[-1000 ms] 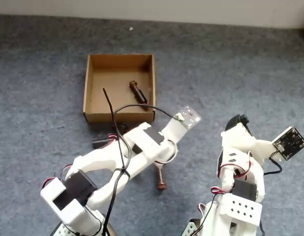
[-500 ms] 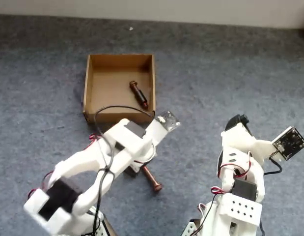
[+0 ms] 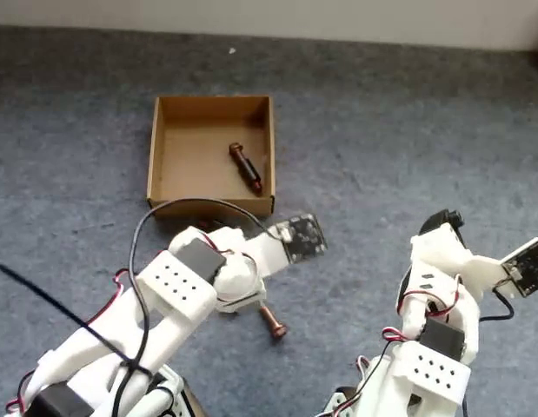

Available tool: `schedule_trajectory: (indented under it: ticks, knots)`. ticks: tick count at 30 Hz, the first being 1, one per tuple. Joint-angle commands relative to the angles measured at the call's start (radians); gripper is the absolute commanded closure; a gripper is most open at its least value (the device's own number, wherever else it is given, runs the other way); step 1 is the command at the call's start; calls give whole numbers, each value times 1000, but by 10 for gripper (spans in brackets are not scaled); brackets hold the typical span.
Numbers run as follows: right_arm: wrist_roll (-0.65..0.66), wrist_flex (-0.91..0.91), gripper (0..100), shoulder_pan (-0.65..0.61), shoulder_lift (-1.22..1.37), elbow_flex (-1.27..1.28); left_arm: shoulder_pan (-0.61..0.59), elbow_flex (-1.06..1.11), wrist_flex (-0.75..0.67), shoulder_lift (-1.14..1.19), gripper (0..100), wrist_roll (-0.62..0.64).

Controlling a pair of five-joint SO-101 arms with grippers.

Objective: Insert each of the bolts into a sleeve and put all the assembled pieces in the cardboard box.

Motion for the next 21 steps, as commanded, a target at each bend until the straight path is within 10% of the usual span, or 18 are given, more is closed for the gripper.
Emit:
schedule_trajectory:
  ticks: [1, 21]
  knots:
    - [-9, -24, 993, 33, -27, -21, 76, -10, 29, 105, 731, -190]
    - [-9, -24, 993, 38, -27, -22, 254, -226, 21, 527, 730, -334]
